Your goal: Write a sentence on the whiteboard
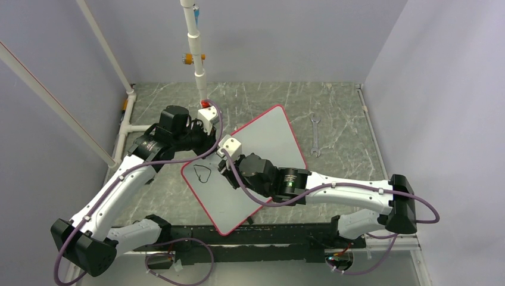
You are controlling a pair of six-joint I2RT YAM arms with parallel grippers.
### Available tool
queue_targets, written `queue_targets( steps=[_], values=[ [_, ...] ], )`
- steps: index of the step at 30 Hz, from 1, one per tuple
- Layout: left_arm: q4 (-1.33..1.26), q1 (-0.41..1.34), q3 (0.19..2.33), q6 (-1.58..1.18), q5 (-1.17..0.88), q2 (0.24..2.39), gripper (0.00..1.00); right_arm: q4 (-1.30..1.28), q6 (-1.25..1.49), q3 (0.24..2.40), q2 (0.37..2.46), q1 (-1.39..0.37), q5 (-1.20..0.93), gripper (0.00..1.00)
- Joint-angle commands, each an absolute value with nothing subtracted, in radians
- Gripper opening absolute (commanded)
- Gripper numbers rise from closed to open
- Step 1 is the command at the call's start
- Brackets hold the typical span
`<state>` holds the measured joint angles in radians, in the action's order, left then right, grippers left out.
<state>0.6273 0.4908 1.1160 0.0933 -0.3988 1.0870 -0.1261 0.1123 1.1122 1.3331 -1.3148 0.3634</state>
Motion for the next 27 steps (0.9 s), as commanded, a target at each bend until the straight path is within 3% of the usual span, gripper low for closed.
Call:
queue_targets(
  steps=[1, 27],
  values=[
    [0.622, 0.494, 1.111, 0.144, -0.350, 1.069, 0.00, -0.125, 0.119, 1.159, 1.347, -1.307, 0.394, 0.00],
    [0.623, 0.494, 1.111, 0.147, -0.347, 1.072, 0.00, -0.148, 0.205, 1.019, 1.263, -1.307, 0.334, 0.00]
  ],
)
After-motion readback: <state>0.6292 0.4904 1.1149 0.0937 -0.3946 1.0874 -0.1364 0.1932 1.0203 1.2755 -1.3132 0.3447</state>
